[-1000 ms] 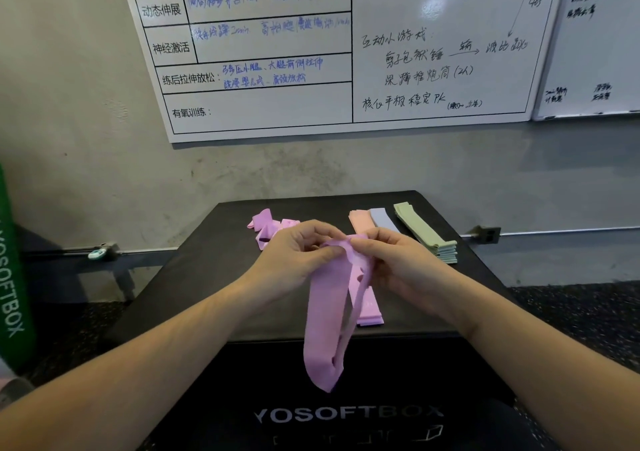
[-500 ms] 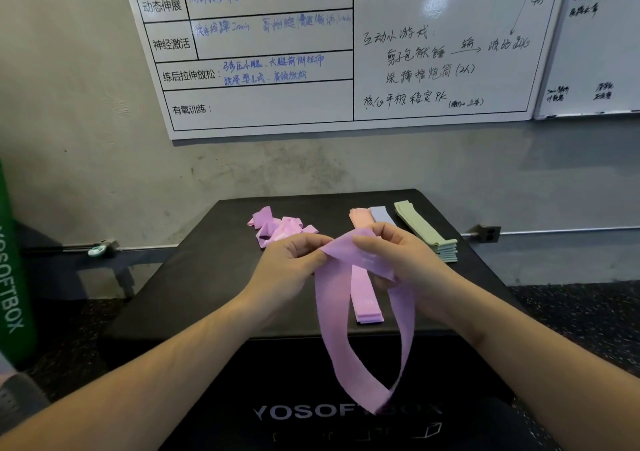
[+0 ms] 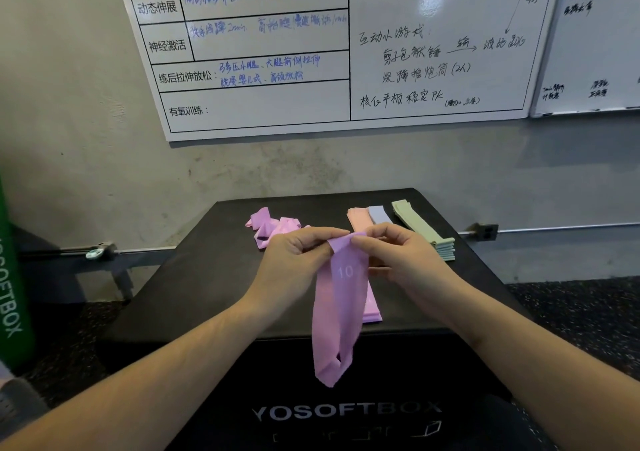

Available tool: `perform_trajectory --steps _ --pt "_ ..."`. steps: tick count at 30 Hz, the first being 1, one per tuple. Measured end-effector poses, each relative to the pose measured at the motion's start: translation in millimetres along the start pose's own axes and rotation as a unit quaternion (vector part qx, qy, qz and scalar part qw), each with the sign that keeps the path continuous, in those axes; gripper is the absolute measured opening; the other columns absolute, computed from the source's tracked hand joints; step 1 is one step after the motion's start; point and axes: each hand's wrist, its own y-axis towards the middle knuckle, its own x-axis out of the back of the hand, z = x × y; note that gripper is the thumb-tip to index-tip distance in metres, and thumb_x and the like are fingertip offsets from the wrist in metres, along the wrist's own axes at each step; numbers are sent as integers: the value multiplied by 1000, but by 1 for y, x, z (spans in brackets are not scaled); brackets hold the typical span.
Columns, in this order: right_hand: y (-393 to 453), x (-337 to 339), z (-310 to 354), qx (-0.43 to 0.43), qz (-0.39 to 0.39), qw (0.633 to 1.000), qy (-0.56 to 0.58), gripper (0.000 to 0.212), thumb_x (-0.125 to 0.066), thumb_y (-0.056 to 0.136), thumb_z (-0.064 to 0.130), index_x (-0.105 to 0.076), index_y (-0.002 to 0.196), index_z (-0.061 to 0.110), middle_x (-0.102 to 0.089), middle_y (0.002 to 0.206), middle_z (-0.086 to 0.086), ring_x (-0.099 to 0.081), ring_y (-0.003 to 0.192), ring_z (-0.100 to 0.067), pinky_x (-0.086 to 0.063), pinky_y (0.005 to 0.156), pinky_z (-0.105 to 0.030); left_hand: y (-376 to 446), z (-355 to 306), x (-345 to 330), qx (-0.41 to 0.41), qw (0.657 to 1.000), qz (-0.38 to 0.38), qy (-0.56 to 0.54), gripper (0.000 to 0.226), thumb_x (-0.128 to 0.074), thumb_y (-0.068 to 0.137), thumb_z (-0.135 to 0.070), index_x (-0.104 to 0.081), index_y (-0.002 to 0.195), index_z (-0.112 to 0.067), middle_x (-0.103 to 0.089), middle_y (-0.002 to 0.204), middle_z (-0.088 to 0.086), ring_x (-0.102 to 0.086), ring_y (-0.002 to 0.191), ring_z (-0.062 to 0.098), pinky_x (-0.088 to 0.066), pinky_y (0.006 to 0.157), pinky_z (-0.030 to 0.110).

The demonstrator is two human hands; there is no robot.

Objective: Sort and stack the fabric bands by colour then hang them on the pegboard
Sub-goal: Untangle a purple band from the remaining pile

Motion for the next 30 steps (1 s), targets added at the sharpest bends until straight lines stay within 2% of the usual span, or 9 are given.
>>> perform_trajectory --steps 4,7,10,12,18,22,24,28,30 --pt "-3 2 -1 19 5 1000 -24 26 -79 85 17 -64 106 18 -72 90 -12 -71 85 -22 -61 81 -36 2 2 -2 13 1000 -11 2 30 -64 97 -4 -78 93 -30 -78 94 -12 -72 94 8 -59 82 25" --pt "-5 4 -3 98 -8 992 -74 37 -79 85 14 -64 117 29 -70 84 -5 -68 78 -23 -62 81 -38 5 4 -3 46 999 -11 -23 18 -62 99 -6 -74 99 -18 -77 90 -10 -73 83 11 -62 72 28" --pt "-4 5 -6 156 -20 981 -113 29 -77 88 15 -70 113 27 -68 81 -7 -67 76 -30 -59 87 -48 5 4 -6 78 995 1 -65 14 -61 99 -7 -70 97 -17 -77 86 -4 -73 78 14 -61 71 29" --pt "-3 7 -5 173 -26 975 -135 19 -76 89 16 -74 106 24 -68 82 -7 -66 79 -32 -59 83 -49 5 4 -8 98 992 17 -83 11 -62 99 -9 -69 95 -17 -77 89 0 -73 81 17 -61 74 32" --pt "-1 12 -1 203 -42 965 -161 5 -76 88 16 -76 86 21 -68 86 -8 -59 80 -23 -51 75 -31 5 10 -10 136 984 55 -101 7 -63 99 -17 -69 101 -16 -76 97 8 -71 91 24 -58 86 43" --pt "4 16 -1 187 -49 967 -166 10 -70 92 10 -72 85 17 -69 84 3 -59 76 -5 -49 73 -17 6 12 -14 134 980 87 -121 26 -50 104 -18 -74 113 -16 -73 113 16 -71 99 28 -54 94 48" --pt "8 15 -1 168 -51 975 -140 13 -70 92 10 -71 83 20 -69 80 9 -60 75 -2 -49 73 -15 8 11 -17 121 983 83 -108 31 -48 105 -24 -79 106 -25 -74 112 13 -71 101 26 -56 91 45" --pt "16 14 -9 147 -44 983 -96 3 -71 93 15 -69 95 15 -71 88 -5 -65 81 -15 -55 78 -34 16 14 -21 84 994 50 -40 20 -60 102 -23 -78 103 -29 -78 101 1 -72 100 19 -59 88 41" --pt "19 15 -18 109 -39 990 -81 19 -74 92 23 -65 107 15 -72 100 -14 -70 93 -27 -57 86 -43 24 14 -23 89 994 46 -44 16 -60 102 -23 -76 105 -23 -78 99 2 -73 95 18 -60 83 35"
